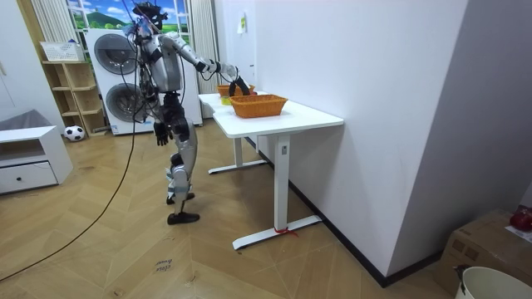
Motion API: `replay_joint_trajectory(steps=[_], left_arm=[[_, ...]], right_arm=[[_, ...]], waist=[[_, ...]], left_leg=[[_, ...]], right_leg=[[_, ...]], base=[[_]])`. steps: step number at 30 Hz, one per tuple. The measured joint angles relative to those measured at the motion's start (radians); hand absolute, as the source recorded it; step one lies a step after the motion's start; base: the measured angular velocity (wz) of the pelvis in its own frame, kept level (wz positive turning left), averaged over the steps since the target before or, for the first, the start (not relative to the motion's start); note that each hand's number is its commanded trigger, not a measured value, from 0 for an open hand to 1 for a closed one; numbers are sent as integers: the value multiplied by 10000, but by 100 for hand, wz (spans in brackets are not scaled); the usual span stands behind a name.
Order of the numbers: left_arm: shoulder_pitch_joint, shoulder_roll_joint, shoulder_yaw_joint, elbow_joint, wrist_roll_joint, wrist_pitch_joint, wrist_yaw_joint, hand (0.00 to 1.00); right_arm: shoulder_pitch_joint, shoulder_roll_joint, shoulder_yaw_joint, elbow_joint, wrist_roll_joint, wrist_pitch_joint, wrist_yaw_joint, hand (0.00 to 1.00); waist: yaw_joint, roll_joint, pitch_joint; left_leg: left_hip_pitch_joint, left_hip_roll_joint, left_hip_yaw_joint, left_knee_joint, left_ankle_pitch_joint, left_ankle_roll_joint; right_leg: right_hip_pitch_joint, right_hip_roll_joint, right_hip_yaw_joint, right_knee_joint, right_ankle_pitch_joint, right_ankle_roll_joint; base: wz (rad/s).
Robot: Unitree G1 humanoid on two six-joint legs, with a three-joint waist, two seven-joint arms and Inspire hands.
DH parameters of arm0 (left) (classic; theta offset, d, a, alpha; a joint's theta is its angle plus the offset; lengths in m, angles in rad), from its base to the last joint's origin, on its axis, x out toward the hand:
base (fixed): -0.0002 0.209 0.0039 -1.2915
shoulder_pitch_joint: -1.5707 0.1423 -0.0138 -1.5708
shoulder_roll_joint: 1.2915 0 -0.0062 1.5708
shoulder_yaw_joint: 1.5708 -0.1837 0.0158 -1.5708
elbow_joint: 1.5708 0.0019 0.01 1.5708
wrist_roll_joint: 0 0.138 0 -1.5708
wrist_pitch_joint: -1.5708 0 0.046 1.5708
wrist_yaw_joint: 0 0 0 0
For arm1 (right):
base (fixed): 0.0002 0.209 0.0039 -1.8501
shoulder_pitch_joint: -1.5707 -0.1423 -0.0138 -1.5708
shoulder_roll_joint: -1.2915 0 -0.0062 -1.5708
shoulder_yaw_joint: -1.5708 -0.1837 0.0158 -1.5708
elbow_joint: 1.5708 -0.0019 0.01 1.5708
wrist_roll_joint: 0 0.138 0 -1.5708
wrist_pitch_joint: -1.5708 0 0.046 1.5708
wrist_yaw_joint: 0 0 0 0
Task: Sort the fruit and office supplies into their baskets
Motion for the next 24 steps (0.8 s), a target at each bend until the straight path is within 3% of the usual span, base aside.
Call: replay_joint_trajectory(steps=[9,17,24], left_arm=[[5,83,-80,12,-1,55,554,0],[20,63,-175,15,-1,120,1018,0],[166,81,-346,13,-88,127,1094,0]], right_arm=[[-50,171,94,-23,-265,91,86,100],[6,557,60,175,-285,356,-247,100],[584,582,-65,-593,-633,249,-592,100]], waist=[[39,76,-23],[17,299,-139],[-64,307,-137]], left_leg=[[28,19,117,-25,2,0],[136,29,180,-118,5,-2],[191,29,185,-170,15,-7]], right_leg=[[-78,1,5,-8,1,-1],[-88,8,-5,-12,10,-16],[-32,8,42,-1,14,-22]], base=[[-7],[-9],[-1]])
